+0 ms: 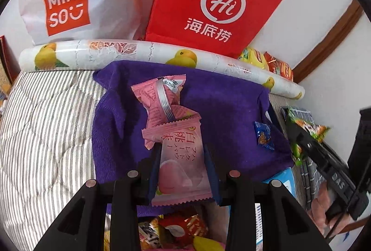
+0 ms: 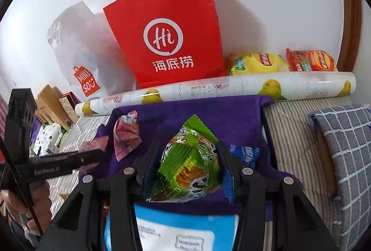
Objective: Organize snacks
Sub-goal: 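Carry the green chip bag and pale pink pack over the purple towel with both grippers, then open both grippers to drop the packs onto the purple towel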
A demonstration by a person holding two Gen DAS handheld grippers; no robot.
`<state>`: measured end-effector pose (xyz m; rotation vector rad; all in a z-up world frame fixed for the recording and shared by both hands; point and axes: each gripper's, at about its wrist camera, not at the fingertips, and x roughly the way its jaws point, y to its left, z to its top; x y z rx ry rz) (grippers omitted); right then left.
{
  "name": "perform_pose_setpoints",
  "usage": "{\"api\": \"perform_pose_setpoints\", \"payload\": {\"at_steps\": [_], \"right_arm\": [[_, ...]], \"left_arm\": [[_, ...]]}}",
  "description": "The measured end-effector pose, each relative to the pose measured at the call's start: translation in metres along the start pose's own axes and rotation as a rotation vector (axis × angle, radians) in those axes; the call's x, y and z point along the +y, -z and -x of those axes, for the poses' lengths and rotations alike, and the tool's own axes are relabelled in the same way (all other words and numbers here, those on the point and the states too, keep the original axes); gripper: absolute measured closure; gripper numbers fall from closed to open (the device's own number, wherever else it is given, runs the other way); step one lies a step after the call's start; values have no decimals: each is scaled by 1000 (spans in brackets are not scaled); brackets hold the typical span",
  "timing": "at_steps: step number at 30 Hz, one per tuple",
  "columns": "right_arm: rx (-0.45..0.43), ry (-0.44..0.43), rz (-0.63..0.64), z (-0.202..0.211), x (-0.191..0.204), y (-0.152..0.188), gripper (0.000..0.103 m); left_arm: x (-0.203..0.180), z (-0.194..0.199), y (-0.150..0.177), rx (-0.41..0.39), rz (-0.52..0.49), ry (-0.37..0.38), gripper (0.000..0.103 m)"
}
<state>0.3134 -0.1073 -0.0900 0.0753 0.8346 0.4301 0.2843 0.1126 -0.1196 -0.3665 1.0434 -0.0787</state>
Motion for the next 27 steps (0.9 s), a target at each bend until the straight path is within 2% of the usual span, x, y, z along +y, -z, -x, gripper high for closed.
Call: {"api": "perform_pose_setpoints", "payload": {"at_steps": [10,27], "right_arm": [[97,39,16,-45,1,8,56],[159,46,-4,-60,-4,14,55]], "left_arm": [[8,-24,3,33,0,16,68],[14,-38,1,60,19,-2,68]]}}
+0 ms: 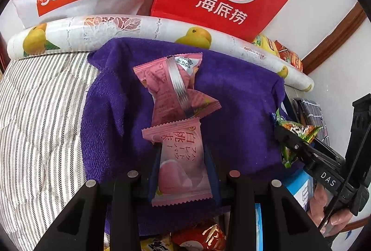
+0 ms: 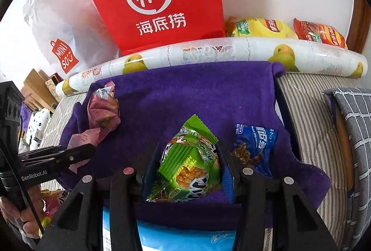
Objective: Organize snacks
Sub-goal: 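Open both grippers to drop the packs onto the purple towel, then grasp the pink WOWO pastry pack with the right gripper while the left reaches the pink-yellow chip bag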
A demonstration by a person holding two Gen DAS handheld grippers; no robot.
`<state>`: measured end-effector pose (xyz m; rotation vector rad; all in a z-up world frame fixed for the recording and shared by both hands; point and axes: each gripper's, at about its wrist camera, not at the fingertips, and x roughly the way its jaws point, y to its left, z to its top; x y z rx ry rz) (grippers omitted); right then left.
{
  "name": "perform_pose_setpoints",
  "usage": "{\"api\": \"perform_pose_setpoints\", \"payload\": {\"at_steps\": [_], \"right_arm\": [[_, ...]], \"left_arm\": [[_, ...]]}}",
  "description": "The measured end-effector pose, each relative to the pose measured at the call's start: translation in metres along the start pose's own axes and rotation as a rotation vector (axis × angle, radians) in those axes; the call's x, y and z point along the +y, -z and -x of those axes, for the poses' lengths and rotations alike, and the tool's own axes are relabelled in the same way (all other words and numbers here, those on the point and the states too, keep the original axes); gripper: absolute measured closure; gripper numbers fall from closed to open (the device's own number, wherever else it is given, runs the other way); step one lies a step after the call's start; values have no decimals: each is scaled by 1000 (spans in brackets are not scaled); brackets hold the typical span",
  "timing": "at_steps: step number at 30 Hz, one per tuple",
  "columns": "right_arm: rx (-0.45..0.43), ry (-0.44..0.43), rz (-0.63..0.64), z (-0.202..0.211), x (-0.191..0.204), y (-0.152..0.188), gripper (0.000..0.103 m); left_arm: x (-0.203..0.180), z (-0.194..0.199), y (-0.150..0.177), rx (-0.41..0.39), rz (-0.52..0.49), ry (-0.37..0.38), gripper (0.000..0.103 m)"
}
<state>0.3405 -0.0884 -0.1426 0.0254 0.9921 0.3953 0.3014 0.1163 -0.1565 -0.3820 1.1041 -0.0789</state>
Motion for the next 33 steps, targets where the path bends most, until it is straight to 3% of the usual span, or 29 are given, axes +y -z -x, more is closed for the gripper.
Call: {"api": "perform_pose_setpoints", "payload": {"at_steps": [9,12,13,22,29,33], "right_arm": [[21,23,22,2,5,0,47],[8,17,26,13,9,2,41],[-2,16,26,19,10,3,39],[-140,133,27,90,25,24,38],[-156,135,-17,131,25,63,38],[-111,95,-15,135,26,95,38]], "left_arm": [[1,2,1,14,-9,12,66],[2,11,0,-4,-2,13,40],[2,16,0,-18,-2,13,39],[1,70,18,-72,-16,17,39],[4,105,46,-107,-16,-26,39],[13,116,65,-107,10,-28,39]]}}
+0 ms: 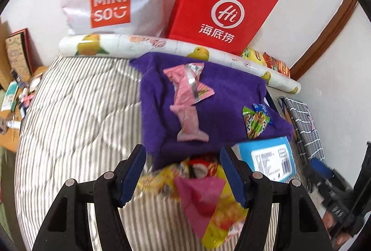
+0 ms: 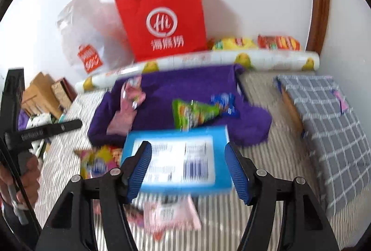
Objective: Organize snacks
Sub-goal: 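Grasp the pink WOWO pastry pack with the right gripper while the left reaches the pink-yellow chip bag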
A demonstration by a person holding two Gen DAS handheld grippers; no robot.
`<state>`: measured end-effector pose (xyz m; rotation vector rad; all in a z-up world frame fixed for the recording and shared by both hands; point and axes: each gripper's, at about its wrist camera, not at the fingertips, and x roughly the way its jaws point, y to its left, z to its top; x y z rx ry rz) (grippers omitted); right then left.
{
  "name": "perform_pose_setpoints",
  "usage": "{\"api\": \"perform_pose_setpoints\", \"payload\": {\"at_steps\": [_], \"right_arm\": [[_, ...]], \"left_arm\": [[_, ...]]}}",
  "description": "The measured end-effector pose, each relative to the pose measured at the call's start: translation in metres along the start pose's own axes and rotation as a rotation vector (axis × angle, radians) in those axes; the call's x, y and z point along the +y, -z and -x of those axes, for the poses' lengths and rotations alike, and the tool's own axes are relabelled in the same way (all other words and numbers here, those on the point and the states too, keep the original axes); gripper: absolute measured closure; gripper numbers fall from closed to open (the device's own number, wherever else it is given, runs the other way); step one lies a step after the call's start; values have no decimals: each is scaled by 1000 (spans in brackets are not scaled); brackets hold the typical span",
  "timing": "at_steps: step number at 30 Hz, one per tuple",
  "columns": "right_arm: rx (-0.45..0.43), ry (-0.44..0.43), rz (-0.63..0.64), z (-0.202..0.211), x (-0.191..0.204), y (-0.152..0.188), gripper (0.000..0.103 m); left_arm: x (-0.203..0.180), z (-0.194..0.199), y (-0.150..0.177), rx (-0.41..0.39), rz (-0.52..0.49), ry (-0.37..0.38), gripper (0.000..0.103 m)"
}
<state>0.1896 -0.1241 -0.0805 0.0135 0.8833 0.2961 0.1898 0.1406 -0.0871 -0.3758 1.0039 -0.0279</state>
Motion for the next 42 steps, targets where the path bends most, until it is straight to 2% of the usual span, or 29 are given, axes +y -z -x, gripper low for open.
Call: {"api": "perform_pose_setpoints", "payload": {"at_steps": [4,8,13,20,25,28,38,42], "right_arm": [[78,35,59,-4,12,25,37],[94,-28,55,-5,14,49,25],[153,-47,35,-25,16,67,24],[160,-65,13,-44,18,74,24],[200,-82,20,-57,21,78,24],[216,-40,37,-64,23,83,24],[185,-33,60,-64,21,87,24],[172,-22,72,-62,21,89,28]], "left_arm": [[6,12,17,-7,13,10,39],[10,17,33,5,19,11,39],[12,19,48,18,7,1,39],[16,18,61,39,-8,-17,39],[22,20,66,38,-1,-16,39],[23,21,67,41,-3,-21,39],[24,24,69,46,-1,-12,39],[28,22,72,53,18,-8,39]]}}
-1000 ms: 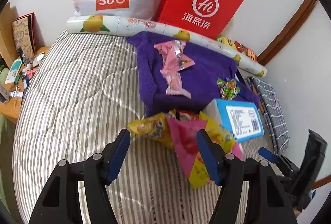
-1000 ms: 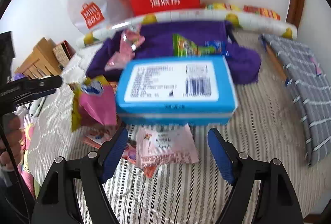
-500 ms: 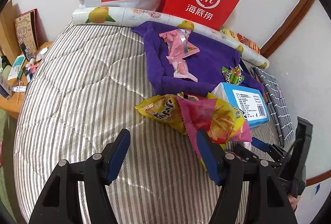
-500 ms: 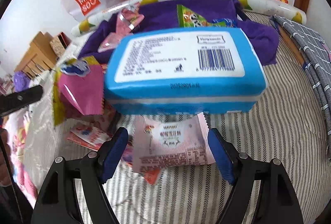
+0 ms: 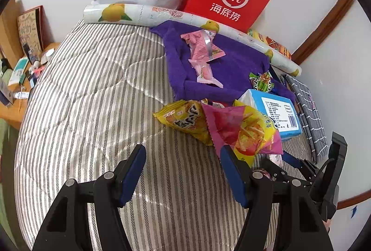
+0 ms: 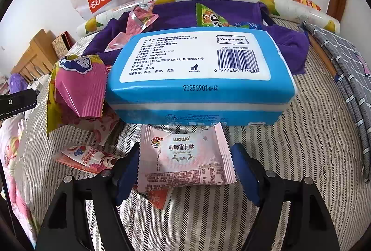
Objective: Organize snacks
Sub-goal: 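Grasp the pink WOWO pastry pack with the right gripper while the left reaches the pink-yellow chip bag, then close the left gripper on the pink-yellow chip bag while the right lifts the WOWO pack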
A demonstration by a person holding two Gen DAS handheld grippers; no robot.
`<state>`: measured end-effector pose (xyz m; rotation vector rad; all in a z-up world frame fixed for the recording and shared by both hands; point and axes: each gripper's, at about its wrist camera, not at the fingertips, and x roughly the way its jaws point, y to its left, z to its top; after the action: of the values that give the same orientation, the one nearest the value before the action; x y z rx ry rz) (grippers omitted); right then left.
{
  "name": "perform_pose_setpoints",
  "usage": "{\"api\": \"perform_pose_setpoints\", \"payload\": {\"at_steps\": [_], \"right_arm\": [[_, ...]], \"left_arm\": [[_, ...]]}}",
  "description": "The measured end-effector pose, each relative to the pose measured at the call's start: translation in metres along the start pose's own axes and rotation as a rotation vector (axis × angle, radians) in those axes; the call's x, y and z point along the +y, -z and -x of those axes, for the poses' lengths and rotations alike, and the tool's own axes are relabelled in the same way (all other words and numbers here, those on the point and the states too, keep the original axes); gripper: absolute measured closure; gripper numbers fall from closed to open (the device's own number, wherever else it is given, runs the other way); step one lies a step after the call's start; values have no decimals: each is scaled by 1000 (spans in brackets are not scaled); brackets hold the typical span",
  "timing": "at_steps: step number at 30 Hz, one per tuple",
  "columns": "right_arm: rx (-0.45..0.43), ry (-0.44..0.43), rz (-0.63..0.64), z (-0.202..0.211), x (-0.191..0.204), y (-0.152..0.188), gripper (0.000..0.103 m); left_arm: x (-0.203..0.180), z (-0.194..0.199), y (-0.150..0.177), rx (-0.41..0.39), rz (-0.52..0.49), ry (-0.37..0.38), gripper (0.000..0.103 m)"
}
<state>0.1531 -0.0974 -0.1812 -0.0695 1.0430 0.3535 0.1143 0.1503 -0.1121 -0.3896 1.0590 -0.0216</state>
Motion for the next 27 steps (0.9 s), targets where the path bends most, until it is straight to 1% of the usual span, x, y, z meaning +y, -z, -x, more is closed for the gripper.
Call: {"api": "perform_pose_setpoints", "payload": {"at_steps": [9,10,11,14,21,27], "right_arm": [[-41,6,14,4,-3,6,38],[-44,10,16,4,-3,7,40],[-45,33,22,4,-3,7,45],[-50,39,47,6,-1,9,45],[-57,22,24,11,-5,9,48],[-77,25,9,21,-8,8,48]], "left_arm": [[9,-2,3,12,23,2,39],[10,-3,3,12,23,1,39],[10,-3,4,12,24,0,39],[12,-3,5,13,27,0,39],[15,-4,6,10,22,3,39],[13,-8,-1,2,14,4,39]]}}
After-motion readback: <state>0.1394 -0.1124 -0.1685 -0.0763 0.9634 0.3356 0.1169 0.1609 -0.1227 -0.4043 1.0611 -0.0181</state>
